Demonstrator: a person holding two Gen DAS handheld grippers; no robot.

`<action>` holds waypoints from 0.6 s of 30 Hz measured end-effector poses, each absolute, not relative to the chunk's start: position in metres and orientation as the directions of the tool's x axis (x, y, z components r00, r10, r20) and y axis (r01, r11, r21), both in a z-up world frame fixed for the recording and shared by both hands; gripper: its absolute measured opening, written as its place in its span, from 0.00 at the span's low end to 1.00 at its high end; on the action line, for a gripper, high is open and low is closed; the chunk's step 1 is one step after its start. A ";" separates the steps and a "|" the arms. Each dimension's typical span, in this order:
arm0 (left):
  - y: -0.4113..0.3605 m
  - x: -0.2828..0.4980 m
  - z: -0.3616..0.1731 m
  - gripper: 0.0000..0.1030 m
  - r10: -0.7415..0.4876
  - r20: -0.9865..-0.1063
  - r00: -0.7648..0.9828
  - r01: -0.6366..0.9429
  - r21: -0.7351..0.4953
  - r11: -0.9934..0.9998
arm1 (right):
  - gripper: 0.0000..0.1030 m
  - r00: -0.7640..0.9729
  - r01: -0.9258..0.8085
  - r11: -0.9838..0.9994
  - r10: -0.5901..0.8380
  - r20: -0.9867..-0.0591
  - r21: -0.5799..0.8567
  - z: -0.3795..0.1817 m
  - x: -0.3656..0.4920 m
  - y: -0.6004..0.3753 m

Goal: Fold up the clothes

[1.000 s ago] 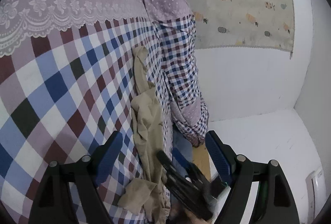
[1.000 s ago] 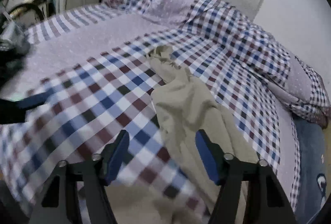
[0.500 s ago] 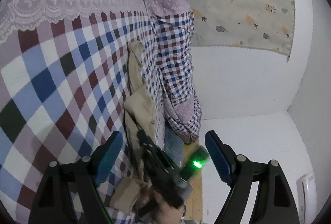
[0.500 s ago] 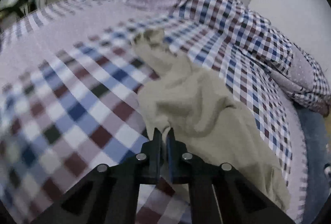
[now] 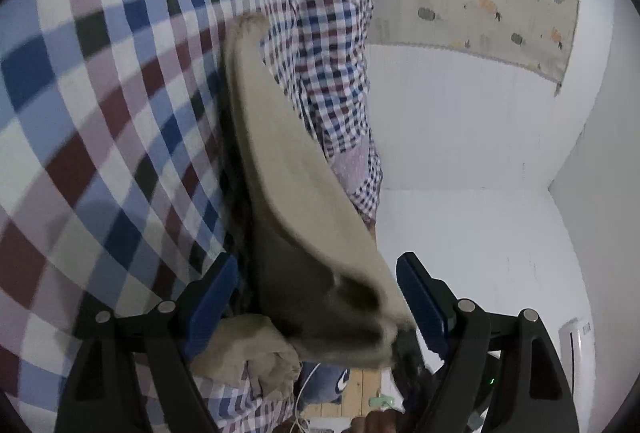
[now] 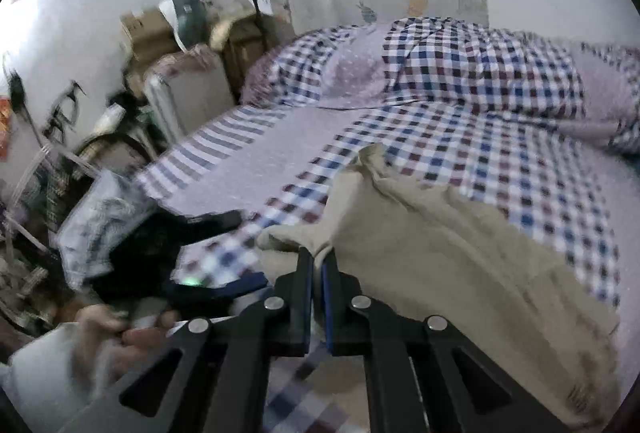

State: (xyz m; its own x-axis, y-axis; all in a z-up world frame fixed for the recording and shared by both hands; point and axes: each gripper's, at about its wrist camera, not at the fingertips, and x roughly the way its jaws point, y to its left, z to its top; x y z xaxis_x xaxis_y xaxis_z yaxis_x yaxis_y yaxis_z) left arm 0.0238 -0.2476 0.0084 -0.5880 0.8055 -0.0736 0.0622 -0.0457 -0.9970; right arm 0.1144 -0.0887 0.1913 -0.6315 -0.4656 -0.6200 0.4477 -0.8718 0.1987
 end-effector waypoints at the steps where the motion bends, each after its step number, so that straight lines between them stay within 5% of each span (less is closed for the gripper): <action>1: -0.242 0.023 0.007 0.82 0.814 -0.080 -0.576 0.067 -0.996 -0.051 | 0.03 -0.622 0.455 -0.861 -0.490 -0.611 0.227 0.189 0.122 -0.085; 6: -0.218 0.023 0.004 0.82 0.829 -0.170 -0.532 0.100 -0.985 -0.138 | 0.04 -0.609 0.410 -0.886 -0.442 -0.658 0.215 0.131 0.134 -0.070; 12: -0.194 0.028 0.012 0.82 0.771 -0.410 -0.487 0.110 -0.905 -0.411 | 0.06 -0.617 0.344 -0.902 -0.428 -0.660 0.263 0.087 0.125 -0.050; 18: -0.185 0.033 0.008 0.77 0.762 -0.422 -0.492 0.108 -0.898 -0.427 | 0.12 -0.688 0.322 -0.908 -0.420 -0.591 0.269 0.094 0.127 -0.035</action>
State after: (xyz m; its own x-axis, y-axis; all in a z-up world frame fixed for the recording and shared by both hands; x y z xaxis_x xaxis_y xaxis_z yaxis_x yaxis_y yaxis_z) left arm 0.0329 -0.1852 0.0078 -0.4921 0.7617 -0.4216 0.1083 -0.4269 -0.8978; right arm 0.1267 -0.0350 0.0942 -0.6885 -0.4198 -0.5914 0.3224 -0.9076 0.2689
